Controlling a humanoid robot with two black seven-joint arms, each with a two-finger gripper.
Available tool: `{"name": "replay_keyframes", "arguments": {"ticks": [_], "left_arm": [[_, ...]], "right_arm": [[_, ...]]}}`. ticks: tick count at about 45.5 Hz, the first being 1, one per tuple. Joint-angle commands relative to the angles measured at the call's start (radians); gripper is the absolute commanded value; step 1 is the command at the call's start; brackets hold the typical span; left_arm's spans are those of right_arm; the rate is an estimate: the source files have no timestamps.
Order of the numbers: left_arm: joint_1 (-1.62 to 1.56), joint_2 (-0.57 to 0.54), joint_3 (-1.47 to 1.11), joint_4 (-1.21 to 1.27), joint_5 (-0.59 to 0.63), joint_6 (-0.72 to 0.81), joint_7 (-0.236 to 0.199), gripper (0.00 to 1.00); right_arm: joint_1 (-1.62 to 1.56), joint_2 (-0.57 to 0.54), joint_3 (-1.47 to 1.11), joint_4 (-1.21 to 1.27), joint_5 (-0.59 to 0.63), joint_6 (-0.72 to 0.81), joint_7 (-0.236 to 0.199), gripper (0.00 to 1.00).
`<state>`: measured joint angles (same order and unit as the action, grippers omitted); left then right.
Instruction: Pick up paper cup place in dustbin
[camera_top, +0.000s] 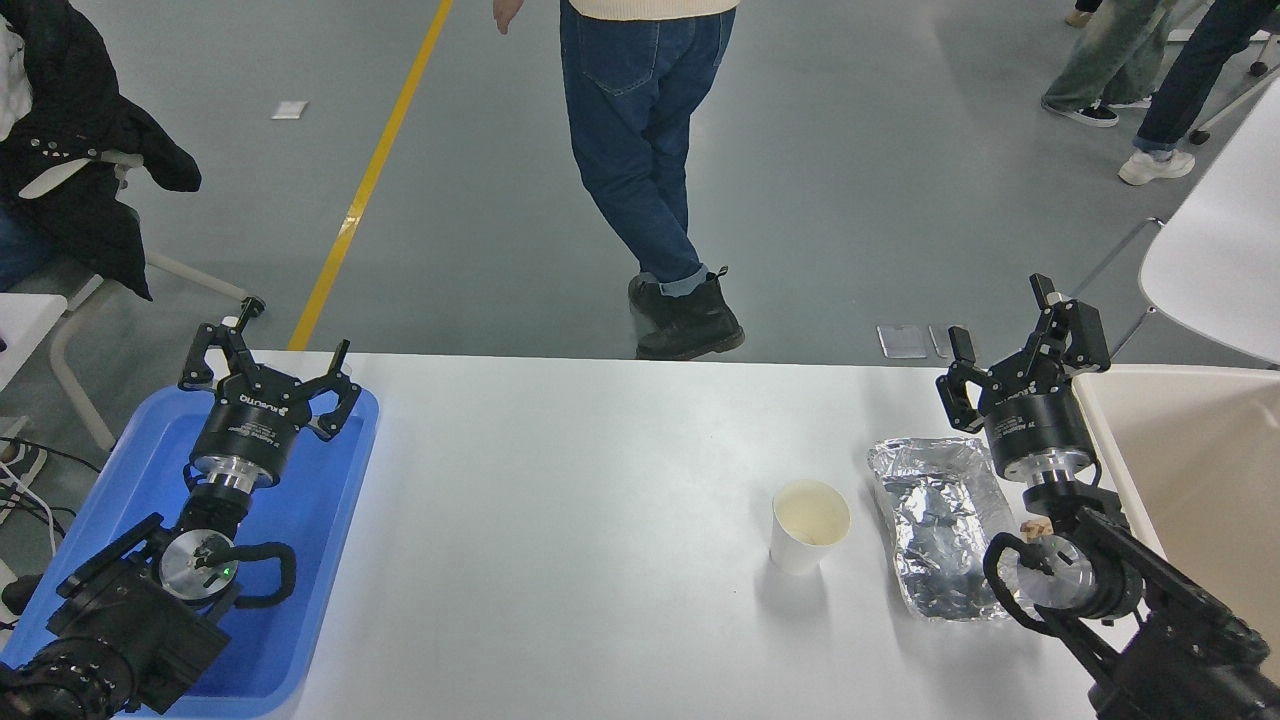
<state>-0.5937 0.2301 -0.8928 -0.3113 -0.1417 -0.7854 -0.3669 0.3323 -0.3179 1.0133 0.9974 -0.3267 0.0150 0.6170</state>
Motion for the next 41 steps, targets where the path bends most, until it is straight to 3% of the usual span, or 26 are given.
{"name": "replay_keyframes", "arguments": {"ticks": [1, 12, 24, 33, 41], "left_arm": [[0.000, 0.000, 0.000, 0.001, -0.001, 0.000, -0.001, 1.00], [0.000, 0.000, 0.000, 0.001, -0.001, 0.000, -0.001, 1.00], [0.000, 0.000, 0.000, 0.001, -0.001, 0.000, -0.001, 1.00], [-0.001, 0.000, 0.000, 0.000, -0.001, 0.000, -0.001, 1.00], [-0.003, 0.000, 0.000, 0.000, 0.002, 0.000, 0.002, 1.00]], "right_arm": [[-0.006, -0.026, -0.021, 0.006, 0.000, 0.000, 0.000, 1.00], [0.073, -0.190, -0.280, 0.003, 0.072, 0.014, 0.000, 1.00], [0.229, -0.368, -0.590, 0.012, 0.230, 0.023, 0.000, 1.00], [0.581, -0.466, -1.190, 0.023, 0.230, 0.029, 0.000, 1.00], [0.870, -0.455, -1.645, 0.053, 0.229, 0.077, 0.000, 1.00]]}}
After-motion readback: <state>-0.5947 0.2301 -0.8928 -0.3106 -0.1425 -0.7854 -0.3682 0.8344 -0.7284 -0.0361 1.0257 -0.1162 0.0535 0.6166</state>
